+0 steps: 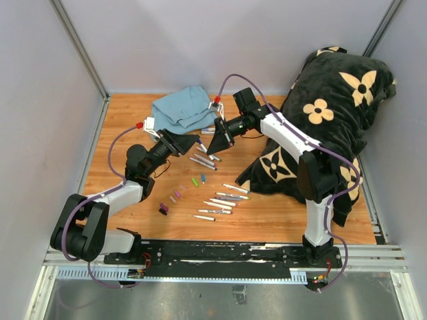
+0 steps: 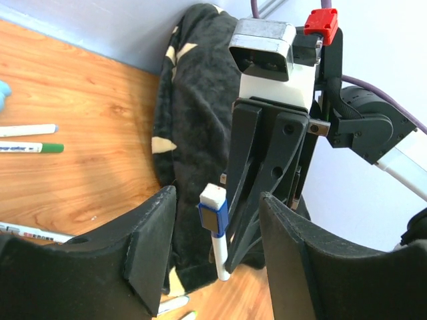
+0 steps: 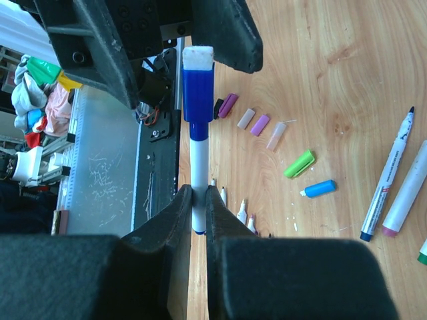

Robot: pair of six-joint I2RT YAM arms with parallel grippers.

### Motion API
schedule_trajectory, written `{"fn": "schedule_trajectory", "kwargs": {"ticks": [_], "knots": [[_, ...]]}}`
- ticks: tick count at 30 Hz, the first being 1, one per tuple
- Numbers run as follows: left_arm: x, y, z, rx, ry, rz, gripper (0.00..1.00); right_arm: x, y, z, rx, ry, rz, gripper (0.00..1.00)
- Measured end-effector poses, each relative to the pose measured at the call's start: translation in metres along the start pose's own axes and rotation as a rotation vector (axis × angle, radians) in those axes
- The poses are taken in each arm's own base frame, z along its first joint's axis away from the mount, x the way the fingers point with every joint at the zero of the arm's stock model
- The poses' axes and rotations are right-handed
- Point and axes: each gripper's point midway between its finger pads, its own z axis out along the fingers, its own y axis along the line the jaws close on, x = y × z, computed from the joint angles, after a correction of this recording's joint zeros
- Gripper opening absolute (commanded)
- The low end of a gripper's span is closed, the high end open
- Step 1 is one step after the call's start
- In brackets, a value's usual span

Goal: Open the pen caps
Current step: Pick up the pen from the center of the board, then open the pen cap from the pen.

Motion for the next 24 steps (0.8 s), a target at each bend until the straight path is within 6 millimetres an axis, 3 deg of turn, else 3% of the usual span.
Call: {"fn": "schedule_trajectory", "kwargs": {"ticks": [9,15,20,24], "knots": [[0.008,-0.006,0.002,0.023,0.032,-0.004,0.33,0.001,0.005,0.005,-0.019,0.006,0.000,0.01],[0.011,-0.009,0.003,0.035,0.043,-0.004,0.01,0.001,0.011,0.009,-0.040,0.011,-0.002,0.01],[0.011,-0.009,0.003,0.034,0.042,-0.006,0.00,0.002,0.010,0.009,-0.038,0.011,0.001,0.39],[0.010,-0.009,0.003,0.026,0.034,-0.010,0.00,0.004,0.005,0.011,-0.016,0.009,0.003,0.49]]}}
